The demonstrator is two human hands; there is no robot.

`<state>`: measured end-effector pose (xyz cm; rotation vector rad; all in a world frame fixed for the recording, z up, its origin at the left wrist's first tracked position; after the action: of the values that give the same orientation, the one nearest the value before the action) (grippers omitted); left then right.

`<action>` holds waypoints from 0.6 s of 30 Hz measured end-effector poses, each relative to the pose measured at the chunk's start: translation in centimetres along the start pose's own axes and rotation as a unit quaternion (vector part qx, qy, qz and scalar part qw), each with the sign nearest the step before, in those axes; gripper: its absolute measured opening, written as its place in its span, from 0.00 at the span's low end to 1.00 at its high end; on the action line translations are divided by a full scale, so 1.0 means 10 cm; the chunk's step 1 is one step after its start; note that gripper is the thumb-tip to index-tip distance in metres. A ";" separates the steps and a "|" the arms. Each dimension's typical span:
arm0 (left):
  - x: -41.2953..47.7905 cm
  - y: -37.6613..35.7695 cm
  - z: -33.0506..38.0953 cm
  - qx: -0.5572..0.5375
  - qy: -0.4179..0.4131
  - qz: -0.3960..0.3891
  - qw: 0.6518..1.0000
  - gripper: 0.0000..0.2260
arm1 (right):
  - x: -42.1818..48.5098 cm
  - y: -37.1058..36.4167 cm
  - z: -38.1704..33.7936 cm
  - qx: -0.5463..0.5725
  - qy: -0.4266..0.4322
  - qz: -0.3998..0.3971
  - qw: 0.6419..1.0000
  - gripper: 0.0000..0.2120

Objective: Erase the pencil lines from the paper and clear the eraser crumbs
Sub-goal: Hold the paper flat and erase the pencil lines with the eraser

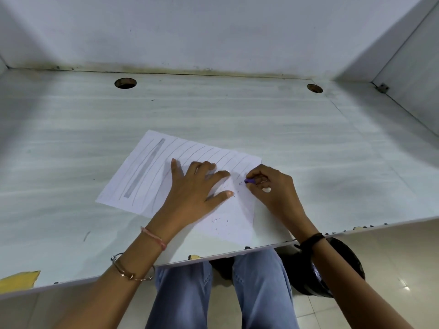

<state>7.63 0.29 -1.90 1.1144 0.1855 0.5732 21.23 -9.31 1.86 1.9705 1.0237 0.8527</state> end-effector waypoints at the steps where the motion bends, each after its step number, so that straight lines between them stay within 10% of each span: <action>1: 0.05 0.00 0.04 0.011 -0.008 0.007 1.000 0.31 | 0.00 0.00 -0.02 -0.014 0.011 -0.002 1.000 0.05; 18: 0.17 -0.26 -0.03 0.026 0.024 -0.031 0.999 0.37 | 0.48 0.13 0.14 -0.060 -0.059 0.022 0.996 0.02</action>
<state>9.76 0.60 -4.10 1.1424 0.2767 0.5419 25.01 -6.15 3.32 1.9234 0.8445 0.7926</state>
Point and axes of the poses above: each hand's wrist, its own x-axis towards the middle knuckle, its own y-axis out of the back of the hand, z = x × y, the point moved 9 cm from there along x, towards the middle knuckle, and after that the axes turned 15 degrees about -x, right-handed, at the moved point
